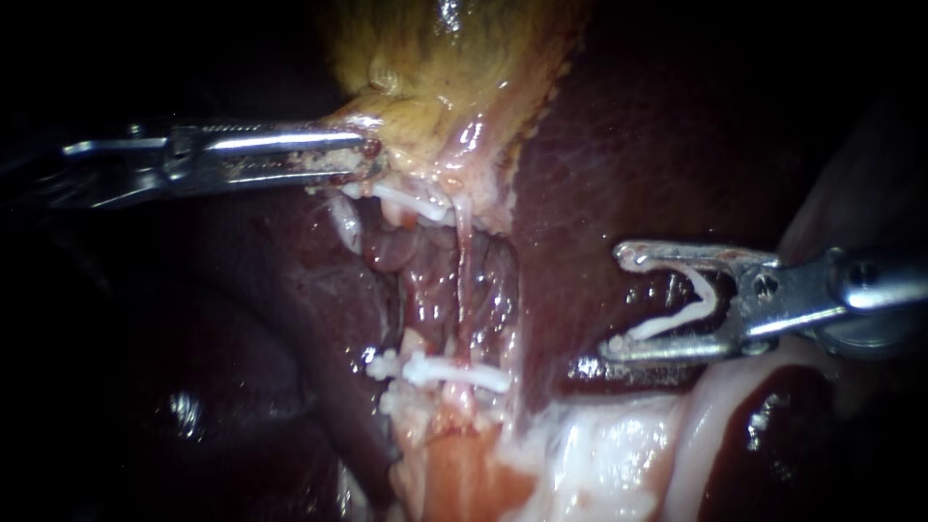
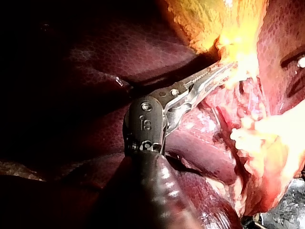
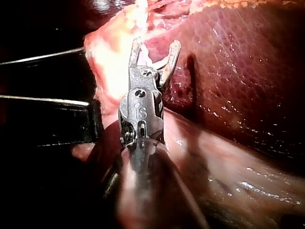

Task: Clipping second clip right tube

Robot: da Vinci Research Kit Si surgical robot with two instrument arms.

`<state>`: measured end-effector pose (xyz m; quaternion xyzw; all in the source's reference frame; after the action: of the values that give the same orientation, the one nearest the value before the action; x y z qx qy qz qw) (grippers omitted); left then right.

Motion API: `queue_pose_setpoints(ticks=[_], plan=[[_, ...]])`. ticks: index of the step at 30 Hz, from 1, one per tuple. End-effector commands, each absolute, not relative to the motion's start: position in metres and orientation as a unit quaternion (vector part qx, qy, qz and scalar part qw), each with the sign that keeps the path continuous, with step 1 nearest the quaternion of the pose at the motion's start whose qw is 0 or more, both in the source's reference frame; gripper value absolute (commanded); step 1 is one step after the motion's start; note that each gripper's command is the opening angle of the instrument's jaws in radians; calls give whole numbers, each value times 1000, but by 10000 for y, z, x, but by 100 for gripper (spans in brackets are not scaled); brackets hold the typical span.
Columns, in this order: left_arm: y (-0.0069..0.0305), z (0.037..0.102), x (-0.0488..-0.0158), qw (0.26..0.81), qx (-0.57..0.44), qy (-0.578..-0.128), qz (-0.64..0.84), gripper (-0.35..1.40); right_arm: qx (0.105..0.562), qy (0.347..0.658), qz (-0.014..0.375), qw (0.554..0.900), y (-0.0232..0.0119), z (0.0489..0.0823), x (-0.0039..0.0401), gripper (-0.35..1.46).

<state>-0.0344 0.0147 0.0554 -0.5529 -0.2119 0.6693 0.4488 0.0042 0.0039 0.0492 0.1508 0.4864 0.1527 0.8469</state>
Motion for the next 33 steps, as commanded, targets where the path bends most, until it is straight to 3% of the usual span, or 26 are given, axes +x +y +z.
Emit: queue_pose_setpoints(ticks=[1, 15, 33], plan=[[148, 553, -342, 448, -553, -212, 669, -35, 151, 486, 153, 847, 39, 492, 42, 49], [167, 505, -278, 466, -551, -211, 659, -35, 150, 486, 153, 847, 39, 493, 42, 49], [169, 497, -277, 466, -554, -210, 658, -35, 170, 489, 148, 843, 42, 494, 65, 49]])
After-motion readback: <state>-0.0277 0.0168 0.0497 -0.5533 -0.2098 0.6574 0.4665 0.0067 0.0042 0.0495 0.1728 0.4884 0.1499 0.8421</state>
